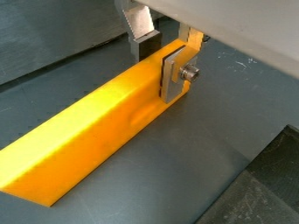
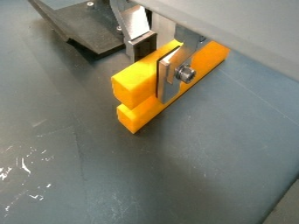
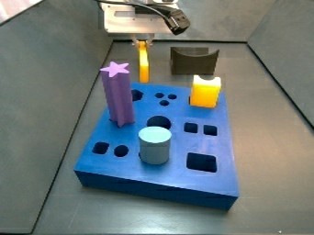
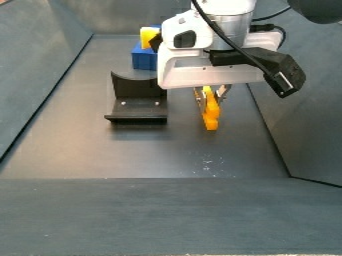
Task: Pick up the double-square object. Move up. Place the double-square object on the fixture. Regrasp the double-square object. Move to above the board. Insert the double-square object.
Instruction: Pick up the double-square object, then move up.
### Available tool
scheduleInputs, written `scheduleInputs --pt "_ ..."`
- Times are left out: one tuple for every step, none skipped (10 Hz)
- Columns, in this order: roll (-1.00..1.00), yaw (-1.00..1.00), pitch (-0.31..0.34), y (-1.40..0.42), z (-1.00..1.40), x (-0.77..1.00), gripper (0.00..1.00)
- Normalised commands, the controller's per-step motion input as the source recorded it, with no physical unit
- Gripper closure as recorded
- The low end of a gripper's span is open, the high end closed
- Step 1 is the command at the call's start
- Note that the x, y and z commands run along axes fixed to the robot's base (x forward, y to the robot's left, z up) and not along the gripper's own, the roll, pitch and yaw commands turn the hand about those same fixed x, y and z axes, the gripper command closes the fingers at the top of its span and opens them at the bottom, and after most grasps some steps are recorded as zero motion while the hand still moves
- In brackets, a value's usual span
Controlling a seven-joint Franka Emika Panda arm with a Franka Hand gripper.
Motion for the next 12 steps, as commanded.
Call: scheduleInputs --pt "0.0 0.0 0.0 0.0 0.0 0.0 1.0" --pt "0.0 0.0 0.0 0.0 0.0 0.0 1.0" --pt "0.0 0.0 0.0 0.0 0.0 0.0 1.0" --pt "0.0 0.0 0.0 0.0 0.0 0.0 1.0" --pt "0.0 0.0 0.0 0.0 0.0 0.0 1.0" --pt "0.0 0.0 0.0 0.0 0.0 0.0 1.0" --pt "0.0 0.0 0.0 0.0 0.0 0.0 1.0" --pt "0.0 0.0 0.0 0.0 0.0 0.0 1.0" --pt "0.0 0.0 0.0 0.0 0.0 0.0 1.0" --pt "0.0 0.0 0.0 0.0 0.0 0.0 1.0" --pt "0.0 0.0 0.0 0.0 0.83 0.0 1.0" --pt "0.0 0.03 0.007 0.06 0.82 -0.01 1.0"
